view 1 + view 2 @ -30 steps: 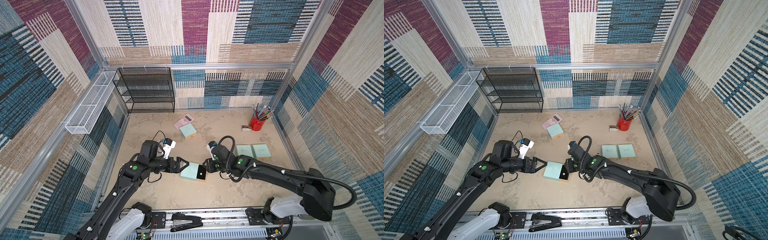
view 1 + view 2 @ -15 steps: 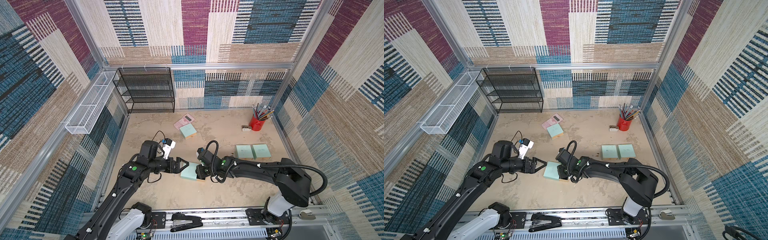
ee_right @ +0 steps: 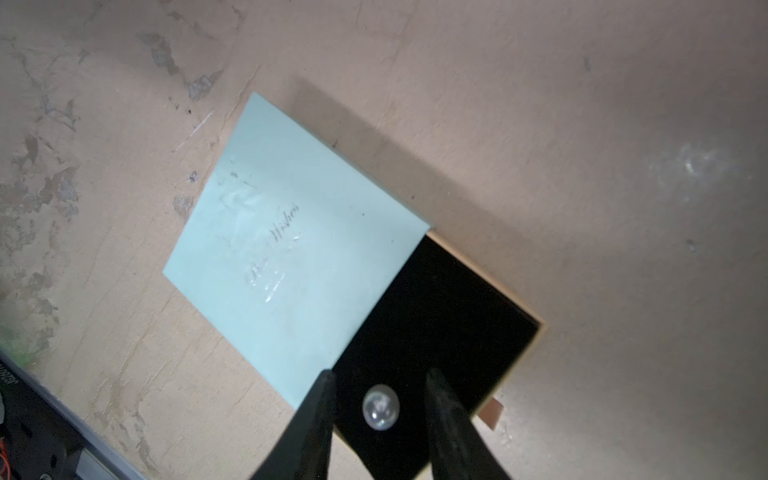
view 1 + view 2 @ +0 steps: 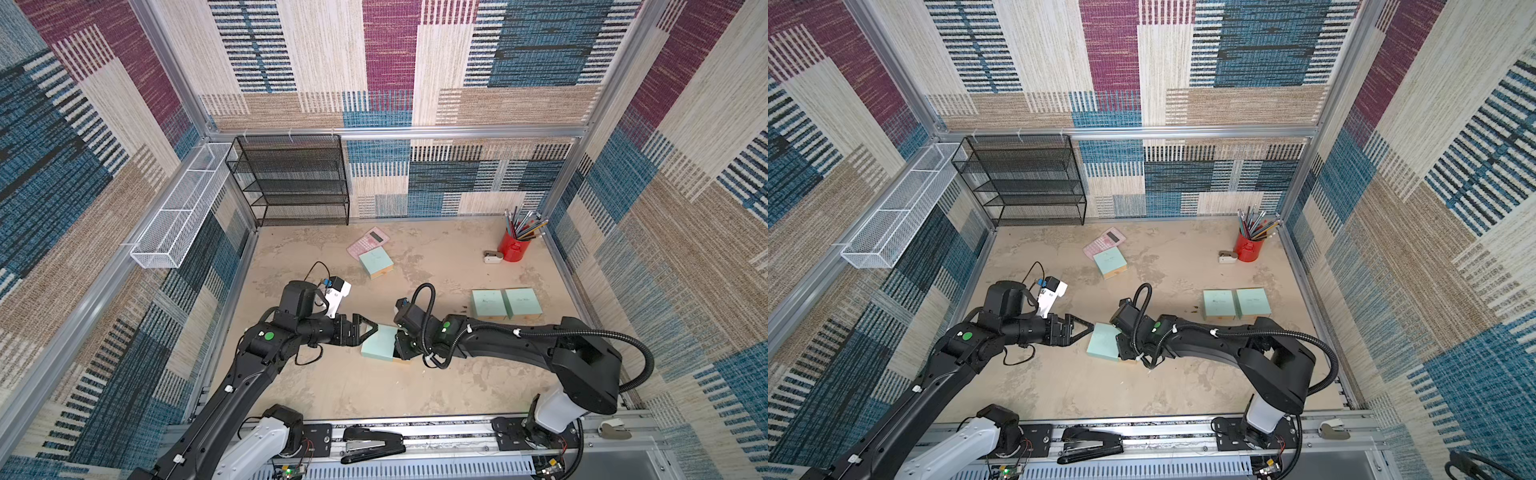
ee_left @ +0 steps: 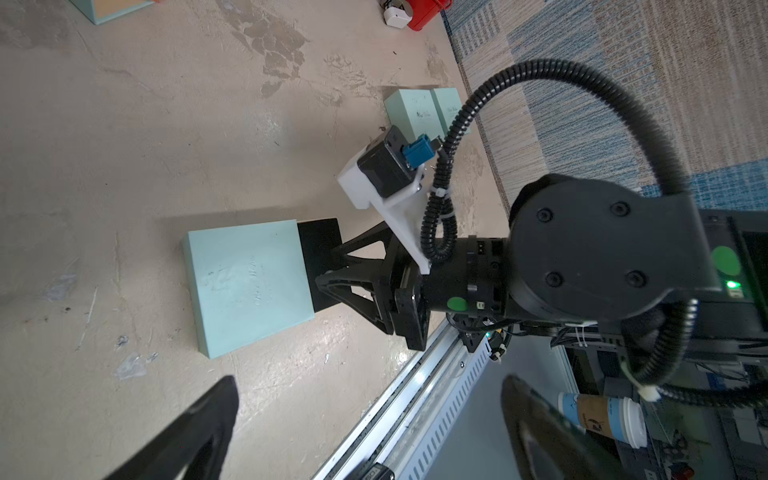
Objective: Take out the earrings from the drawer-style jewelry box
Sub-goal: Pick up the earring from the drawer.
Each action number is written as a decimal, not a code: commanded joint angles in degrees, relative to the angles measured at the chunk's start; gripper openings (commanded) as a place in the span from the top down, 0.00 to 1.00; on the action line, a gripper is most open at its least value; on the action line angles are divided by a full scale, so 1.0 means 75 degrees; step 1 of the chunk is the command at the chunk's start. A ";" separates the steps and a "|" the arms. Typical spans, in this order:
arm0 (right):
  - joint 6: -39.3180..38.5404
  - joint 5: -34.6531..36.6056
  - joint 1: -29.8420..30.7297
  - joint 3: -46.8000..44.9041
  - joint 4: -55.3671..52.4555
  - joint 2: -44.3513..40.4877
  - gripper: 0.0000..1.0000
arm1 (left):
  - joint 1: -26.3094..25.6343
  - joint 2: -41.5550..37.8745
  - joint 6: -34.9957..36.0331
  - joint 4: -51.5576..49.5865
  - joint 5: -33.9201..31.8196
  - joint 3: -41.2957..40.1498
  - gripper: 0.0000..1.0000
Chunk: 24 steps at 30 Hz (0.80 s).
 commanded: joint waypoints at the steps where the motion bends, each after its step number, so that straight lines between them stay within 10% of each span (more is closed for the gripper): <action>1: -0.0018 0.0239 0.0049 0.0047 -0.0084 0.0041 0.61 | 0.0013 0.0015 -0.0071 0.0191 0.0106 -0.0001 0.01; 24: -0.0113 0.0572 0.0242 0.0267 -0.0387 0.0532 0.67 | 0.0148 0.0097 -0.0116 0.0261 0.0255 -0.0024 0.01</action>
